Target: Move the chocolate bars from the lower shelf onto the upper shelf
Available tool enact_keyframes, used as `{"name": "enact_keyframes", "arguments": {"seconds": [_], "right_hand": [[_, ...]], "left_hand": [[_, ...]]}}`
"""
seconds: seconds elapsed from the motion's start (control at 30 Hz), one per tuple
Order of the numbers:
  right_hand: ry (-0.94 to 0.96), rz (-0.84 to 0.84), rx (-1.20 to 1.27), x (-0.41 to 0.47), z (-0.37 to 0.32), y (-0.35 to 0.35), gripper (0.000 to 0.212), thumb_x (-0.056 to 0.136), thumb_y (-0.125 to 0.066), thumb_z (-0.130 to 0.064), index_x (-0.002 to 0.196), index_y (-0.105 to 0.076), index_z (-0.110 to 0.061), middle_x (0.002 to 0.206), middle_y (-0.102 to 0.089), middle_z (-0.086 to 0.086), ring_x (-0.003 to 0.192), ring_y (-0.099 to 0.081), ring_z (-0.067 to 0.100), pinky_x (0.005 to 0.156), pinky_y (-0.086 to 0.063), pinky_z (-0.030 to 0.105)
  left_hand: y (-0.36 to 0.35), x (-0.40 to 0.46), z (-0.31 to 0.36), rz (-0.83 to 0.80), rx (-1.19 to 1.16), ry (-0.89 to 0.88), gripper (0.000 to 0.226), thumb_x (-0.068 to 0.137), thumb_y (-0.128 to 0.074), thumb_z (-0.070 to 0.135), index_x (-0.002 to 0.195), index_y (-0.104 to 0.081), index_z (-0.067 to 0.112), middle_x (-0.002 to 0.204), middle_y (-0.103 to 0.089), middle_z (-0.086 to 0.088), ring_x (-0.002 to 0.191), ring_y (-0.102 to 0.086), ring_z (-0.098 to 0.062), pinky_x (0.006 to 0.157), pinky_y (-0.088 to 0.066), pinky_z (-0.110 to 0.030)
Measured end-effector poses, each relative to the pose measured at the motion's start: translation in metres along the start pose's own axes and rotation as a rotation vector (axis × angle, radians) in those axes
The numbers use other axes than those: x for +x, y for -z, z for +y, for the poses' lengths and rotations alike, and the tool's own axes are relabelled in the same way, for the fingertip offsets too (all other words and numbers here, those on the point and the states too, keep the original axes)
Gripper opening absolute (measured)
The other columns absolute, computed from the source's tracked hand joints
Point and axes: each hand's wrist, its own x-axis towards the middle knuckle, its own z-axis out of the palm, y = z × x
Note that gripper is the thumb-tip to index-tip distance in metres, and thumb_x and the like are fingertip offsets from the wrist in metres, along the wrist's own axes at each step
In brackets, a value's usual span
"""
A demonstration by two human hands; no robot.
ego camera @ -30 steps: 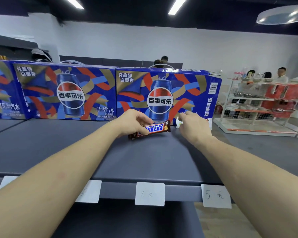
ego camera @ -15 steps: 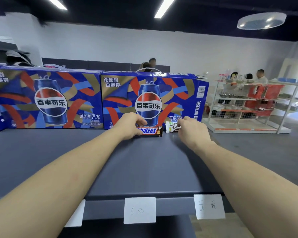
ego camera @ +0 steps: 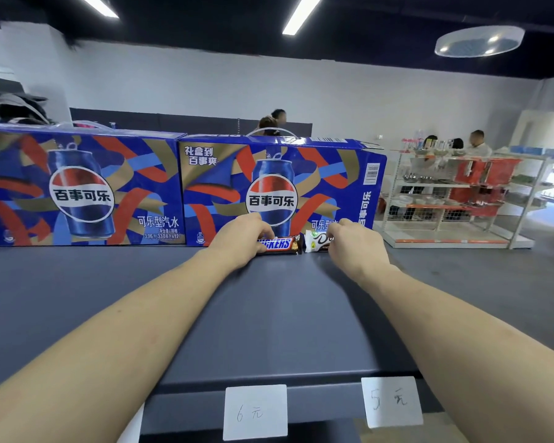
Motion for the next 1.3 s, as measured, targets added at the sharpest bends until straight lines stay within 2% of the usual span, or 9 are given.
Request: {"name": "enact_keyframes", "arguments": {"seconds": [0.2, 0.4, 0.53, 0.67, 0.8, 0.93, 1.1, 1.2, 1.3], "right_hand": [[-0.004, -0.018, -0.003, 0.002, 0.0, -0.002, 0.015, 0.099, -0.046, -0.016, 0.111, -0.054, -0.012, 0.108, -0.057, 0.006, 0.105, -0.056, 0.027, 0.074, -0.05, 0.035], [-0.009, -0.059, 0.013, 0.003, 0.001, -0.006, 0.021, 0.1, -0.05, -0.022, 0.119, -0.053, -0.013, 0.119, -0.057, 0.007, 0.119, -0.052, 0.027, 0.087, -0.052, 0.039], [-0.014, -0.056, 0.019, 0.005, 0.001, -0.007, 0.02, 0.1, -0.046, -0.018, 0.118, -0.055, -0.013, 0.117, -0.058, 0.006, 0.114, -0.053, 0.027, 0.084, -0.051, 0.036], [-0.01, -0.059, 0.023, 0.005, 0.001, -0.008, 0.02, 0.1, -0.049, -0.022, 0.117, -0.055, -0.013, 0.117, -0.058, 0.006, 0.115, -0.053, 0.026, 0.086, -0.053, 0.037], [-0.01, -0.047, 0.02, 0.005, -0.001, -0.007, 0.016, 0.099, -0.048, -0.02, 0.112, -0.055, -0.012, 0.113, -0.06, 0.006, 0.109, -0.056, 0.026, 0.082, -0.053, 0.037], [-0.008, -0.041, 0.004, 0.004, -0.005, -0.005, 0.014, 0.096, -0.045, -0.013, 0.106, -0.056, -0.012, 0.108, -0.06, 0.007, 0.098, -0.058, 0.027, 0.069, -0.046, 0.033], [-0.012, -0.056, -0.002, -0.002, -0.015, 0.003, 0.016, 0.097, -0.047, -0.015, 0.11, -0.055, -0.013, 0.11, -0.06, 0.006, 0.102, -0.057, 0.027, 0.068, -0.038, 0.03], [-0.029, -0.064, 0.03, -0.008, -0.025, 0.009, 0.021, 0.095, -0.046, -0.013, 0.113, -0.057, -0.014, 0.112, -0.062, 0.006, 0.1, -0.059, 0.027, 0.07, -0.044, 0.032], [-0.037, -0.066, 0.049, -0.015, -0.039, 0.015, 0.019, 0.095, -0.046, -0.017, 0.111, -0.056, -0.014, 0.11, -0.061, 0.006, 0.099, -0.059, 0.028, 0.069, -0.041, 0.033]], "left_hand": [[-0.004, 0.003, 0.004, 0.033, 0.049, -0.003, 0.028, 0.091, -0.066, 0.023, 0.118, -0.068, 0.027, 0.107, -0.056, 0.003, 0.102, -0.053, -0.018, 0.079, -0.048, -0.035], [-0.008, 0.007, 0.007, 0.044, 0.072, -0.004, 0.03, 0.091, -0.065, 0.024, 0.12, -0.066, 0.027, 0.109, -0.055, 0.003, 0.105, -0.053, -0.019, 0.08, -0.049, -0.038], [-0.011, 0.009, 0.008, 0.06, 0.08, 0.007, 0.03, 0.091, -0.065, 0.023, 0.121, -0.066, 0.026, 0.112, -0.056, 0.003, 0.107, -0.054, -0.02, 0.08, -0.049, -0.038], [-0.014, 0.01, 0.008, 0.081, 0.092, 0.015, 0.029, 0.091, -0.065, 0.022, 0.12, -0.067, 0.025, 0.111, -0.056, 0.002, 0.106, -0.054, -0.022, 0.08, -0.05, -0.039], [-0.013, 0.009, 0.006, 0.067, 0.082, 0.016, 0.032, 0.089, -0.068, 0.026, 0.121, -0.065, 0.026, 0.111, -0.057, 0.002, 0.108, -0.053, -0.02, 0.081, -0.048, -0.037], [-0.006, 0.007, 0.007, 0.104, 0.085, 0.016, 0.032, 0.089, -0.068, 0.025, 0.121, -0.065, 0.025, 0.114, -0.058, 0.002, 0.111, -0.053, -0.02, 0.079, -0.045, -0.034], [0.008, -0.006, 0.001, 0.108, 0.149, 0.054, 0.034, 0.09, -0.066, 0.026, 0.123, -0.063, 0.025, 0.118, -0.058, 0.002, 0.11, -0.054, -0.019, 0.078, -0.045, -0.033], [0.016, -0.019, -0.005, 0.091, 0.143, 0.114, 0.035, 0.09, -0.065, 0.03, 0.124, -0.062, 0.025, 0.118, -0.058, 0.0, 0.11, -0.054, -0.021, 0.081, -0.045, -0.035], [0.024, -0.035, -0.011, 0.054, 0.17, 0.18, 0.034, 0.092, -0.061, 0.036, 0.123, -0.06, 0.022, 0.116, -0.057, -0.004, 0.107, -0.055, -0.024, 0.081, -0.045, -0.037]]}}
